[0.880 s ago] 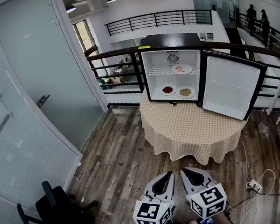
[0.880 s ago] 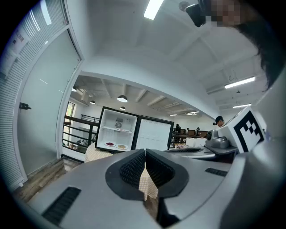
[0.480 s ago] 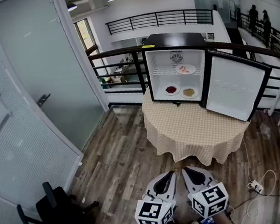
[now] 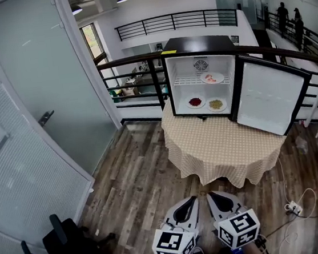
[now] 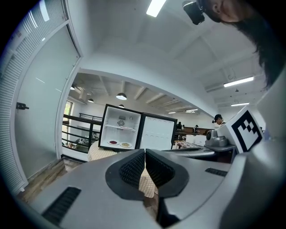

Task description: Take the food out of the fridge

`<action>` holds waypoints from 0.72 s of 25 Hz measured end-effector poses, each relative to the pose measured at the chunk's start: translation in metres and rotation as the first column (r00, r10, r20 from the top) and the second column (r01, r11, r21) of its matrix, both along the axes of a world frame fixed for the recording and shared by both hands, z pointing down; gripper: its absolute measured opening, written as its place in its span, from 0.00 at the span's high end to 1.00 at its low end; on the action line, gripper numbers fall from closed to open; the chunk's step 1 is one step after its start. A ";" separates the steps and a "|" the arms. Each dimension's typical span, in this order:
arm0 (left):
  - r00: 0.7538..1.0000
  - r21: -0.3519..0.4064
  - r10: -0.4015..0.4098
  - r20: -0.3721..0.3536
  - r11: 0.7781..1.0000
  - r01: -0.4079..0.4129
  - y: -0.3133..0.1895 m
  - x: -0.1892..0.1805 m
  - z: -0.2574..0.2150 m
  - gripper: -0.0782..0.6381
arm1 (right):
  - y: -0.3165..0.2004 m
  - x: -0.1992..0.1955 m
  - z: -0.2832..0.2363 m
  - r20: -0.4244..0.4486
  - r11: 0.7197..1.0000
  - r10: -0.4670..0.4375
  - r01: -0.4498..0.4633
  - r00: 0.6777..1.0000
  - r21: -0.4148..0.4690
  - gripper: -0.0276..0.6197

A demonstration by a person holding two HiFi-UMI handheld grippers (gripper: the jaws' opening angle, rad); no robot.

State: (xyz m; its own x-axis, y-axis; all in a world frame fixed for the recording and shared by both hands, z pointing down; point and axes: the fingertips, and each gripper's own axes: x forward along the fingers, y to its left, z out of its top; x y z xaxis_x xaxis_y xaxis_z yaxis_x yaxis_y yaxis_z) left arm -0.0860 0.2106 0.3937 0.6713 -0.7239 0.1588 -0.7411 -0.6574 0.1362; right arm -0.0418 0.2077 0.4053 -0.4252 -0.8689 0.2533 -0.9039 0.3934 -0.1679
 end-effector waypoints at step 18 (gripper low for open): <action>1.000 -0.047 0.012 -0.010 0.999 -0.013 -0.072 0.058 0.020 0.87 | -0.065 0.064 0.025 -0.026 0.998 0.017 -0.019 1.000 -0.061 0.93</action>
